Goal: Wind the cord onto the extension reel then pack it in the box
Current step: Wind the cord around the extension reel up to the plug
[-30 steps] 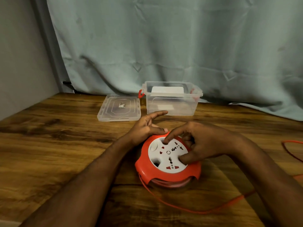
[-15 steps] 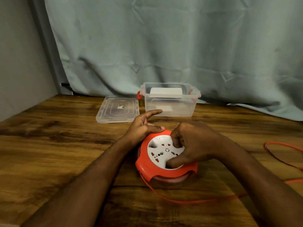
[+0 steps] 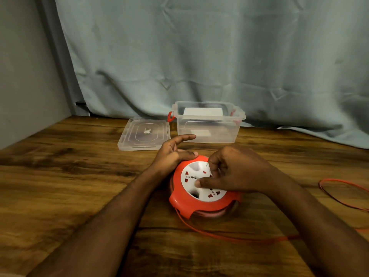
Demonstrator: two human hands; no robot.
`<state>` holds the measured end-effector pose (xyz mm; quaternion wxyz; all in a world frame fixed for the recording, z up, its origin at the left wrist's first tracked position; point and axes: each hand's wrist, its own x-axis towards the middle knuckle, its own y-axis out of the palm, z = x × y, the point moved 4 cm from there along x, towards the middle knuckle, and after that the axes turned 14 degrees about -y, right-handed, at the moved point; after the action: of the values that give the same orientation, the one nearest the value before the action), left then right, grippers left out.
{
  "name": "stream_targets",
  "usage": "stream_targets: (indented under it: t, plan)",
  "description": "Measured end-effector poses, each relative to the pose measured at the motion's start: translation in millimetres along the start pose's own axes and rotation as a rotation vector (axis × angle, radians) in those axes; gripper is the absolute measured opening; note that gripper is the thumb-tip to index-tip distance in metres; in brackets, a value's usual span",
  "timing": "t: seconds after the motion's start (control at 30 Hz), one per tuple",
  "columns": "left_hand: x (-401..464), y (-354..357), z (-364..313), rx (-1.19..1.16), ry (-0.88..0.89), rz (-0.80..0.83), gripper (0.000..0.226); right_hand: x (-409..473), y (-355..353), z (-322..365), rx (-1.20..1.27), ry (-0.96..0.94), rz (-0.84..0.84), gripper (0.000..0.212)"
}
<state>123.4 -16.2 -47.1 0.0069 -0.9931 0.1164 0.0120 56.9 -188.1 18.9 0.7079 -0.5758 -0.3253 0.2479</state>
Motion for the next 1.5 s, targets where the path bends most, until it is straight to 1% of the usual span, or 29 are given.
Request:
stream_targets:
  t: [0.07,0.1,0.2,0.27,0.43,0.57,0.67,0.87,1.07,1.13,1.27,1.4,1.5]
  plan:
    - [1.0,0.2,0.3,-0.002,0.007,0.005,0.055,-2.7,-3.8,-5.7,0.099,0.000,0.017,0.022]
    - [1.1,0.8,0.5,-0.005,0.007,0.011,0.055,-4.3,-4.1,-9.1,0.152,-0.008,0.035,0.019]
    - [-0.2,2.5,-0.2,-0.002,0.002,0.045,0.057,-6.4,-2.9,-14.0,0.188,-0.042,0.108,0.047]
    - [-2.1,4.5,-1.4,0.012,0.006,0.086,0.059,-7.2,-3.6,-11.4,0.181,-0.058,0.150,0.056]
    - [-7.9,10.1,-5.8,0.017,-0.021,0.134,0.061,-12.0,-9.5,-5.6,0.226,-0.072,0.211,0.054]
    - [-8.8,12.0,-7.3,0.016,-0.027,0.125,0.065,-12.3,-8.8,-5.4,0.223,-0.003,0.182,0.052]
    - [-8.1,11.1,-7.3,0.008,-0.030,0.113,0.067,-10.7,-8.2,-4.9,0.175,0.015,0.141,0.053]
    - [-5.8,8.9,-5.6,0.006,-0.022,0.099,0.068,-7.8,-8.6,0.4,0.074,-0.006,0.136,0.055]
    - [-6.0,7.6,-5.6,-0.018,-0.014,0.051,0.066,-4.0,-1.6,5.6,-0.032,-0.040,0.080,0.048]
    - [-7.2,8.8,-6.3,-0.019,-0.010,0.062,0.066,-3.0,-1.1,7.7,-0.062,-0.037,0.070,0.050]
    - [-9.0,10.4,-8.0,-0.011,-0.007,0.056,0.064,-1.0,0.6,10.1,-0.114,-0.041,0.042,0.060]
    - [-8.3,9.7,-6.8,0.004,-0.024,0.069,0.064,0.9,5.1,9.9,-0.086,-0.057,0.067,0.068]
    - [-6.3,7.9,-4.4,0.004,-0.035,0.075,0.064,0.1,7.1,8.0,-0.024,-0.062,0.054,0.067]
